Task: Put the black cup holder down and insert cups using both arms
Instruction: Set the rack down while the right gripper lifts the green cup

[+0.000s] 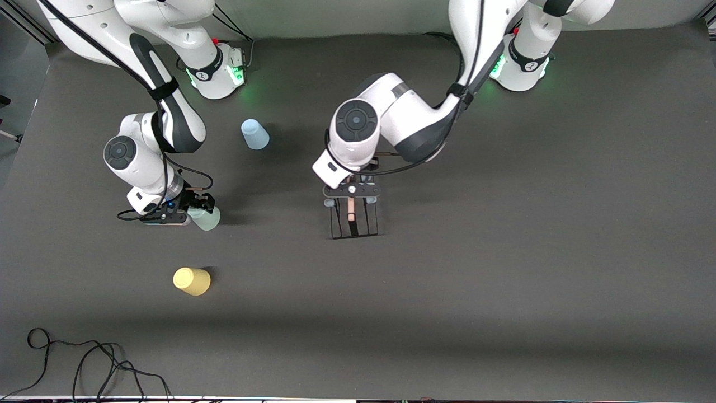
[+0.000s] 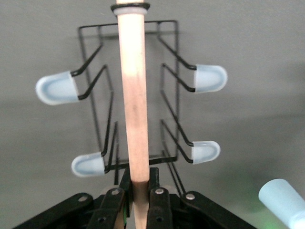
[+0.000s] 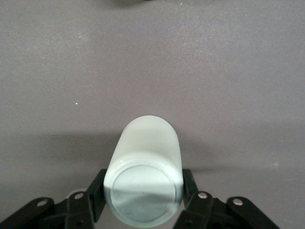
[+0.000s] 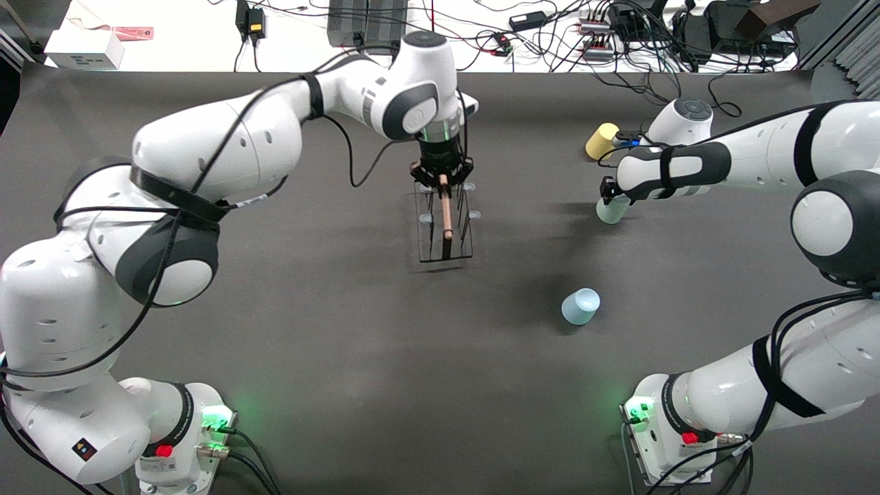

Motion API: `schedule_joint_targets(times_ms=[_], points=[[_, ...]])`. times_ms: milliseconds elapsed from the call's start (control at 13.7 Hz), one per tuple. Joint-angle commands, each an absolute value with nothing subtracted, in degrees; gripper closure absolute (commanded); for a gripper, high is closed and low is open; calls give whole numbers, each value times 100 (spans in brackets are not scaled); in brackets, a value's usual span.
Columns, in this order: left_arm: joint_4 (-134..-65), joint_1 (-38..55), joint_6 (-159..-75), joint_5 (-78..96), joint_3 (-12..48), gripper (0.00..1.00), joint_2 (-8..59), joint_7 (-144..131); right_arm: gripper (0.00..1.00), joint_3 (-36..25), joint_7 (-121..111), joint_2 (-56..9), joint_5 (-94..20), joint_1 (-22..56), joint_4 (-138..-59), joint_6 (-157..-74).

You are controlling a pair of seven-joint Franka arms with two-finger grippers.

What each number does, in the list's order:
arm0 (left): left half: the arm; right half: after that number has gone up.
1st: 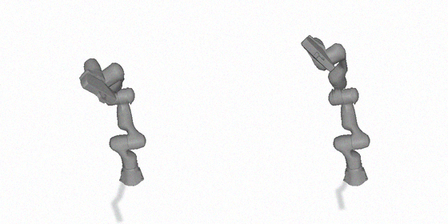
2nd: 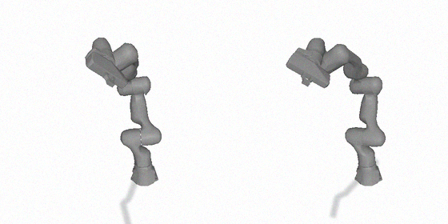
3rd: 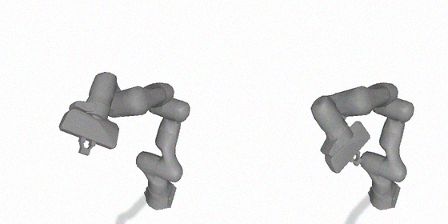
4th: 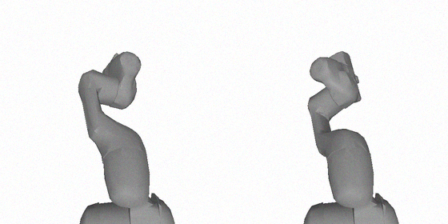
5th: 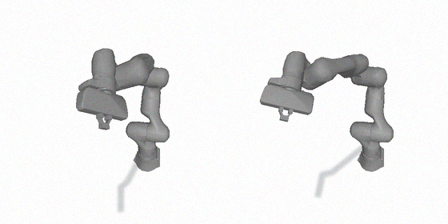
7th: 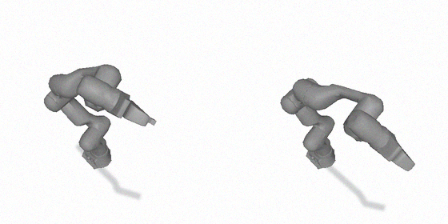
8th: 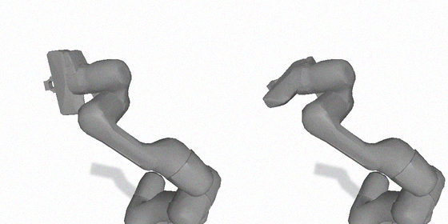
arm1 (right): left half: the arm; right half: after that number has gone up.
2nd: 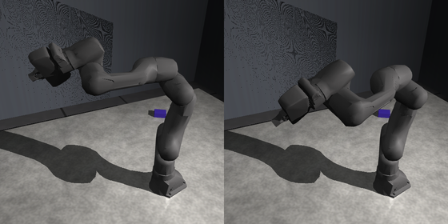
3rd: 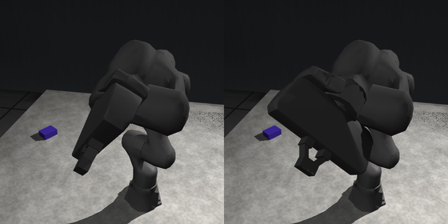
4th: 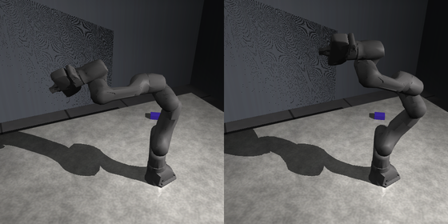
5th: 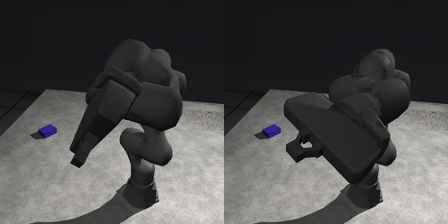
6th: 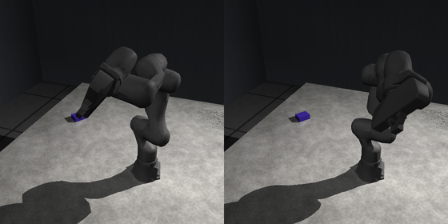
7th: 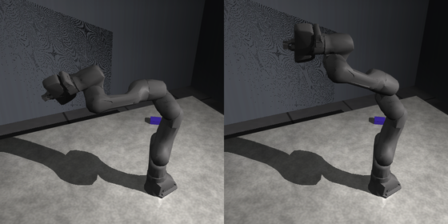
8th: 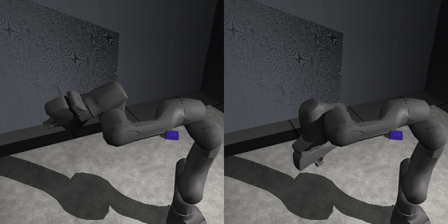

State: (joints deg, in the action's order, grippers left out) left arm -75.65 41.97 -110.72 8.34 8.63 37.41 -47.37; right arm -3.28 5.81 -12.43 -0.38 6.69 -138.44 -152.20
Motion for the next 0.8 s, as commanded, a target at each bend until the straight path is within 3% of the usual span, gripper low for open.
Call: schedule_joint_targets(times_ms=[0, 219, 438, 584, 731], points=[[-7189, 4368, -11074, 905, 835, 100, 3964, -4957, 92, -352, 703, -1179, -44, 729, -13729, -15214], [-7181, 4465, -11127, 914, 835, 100, 3964, -4957, 99, -352, 686, -582, -44, 738, -13440, -14357], [-7207, 4517, -11460, 905, 826, 100, 4095, -5018, 100, -360, 677, -98, -35, 738, -12389, -12348], [-7233, 4527, -11505, 879, 826, 74, 4104, -4914, 100, -360, 668, -97, -26, 729, -11360, -11027], [-7225, 4500, -11496, 835, 817, 16, 4061, -4739, 100, -369, 764, -114, 26, 729, -10717, -10391]])
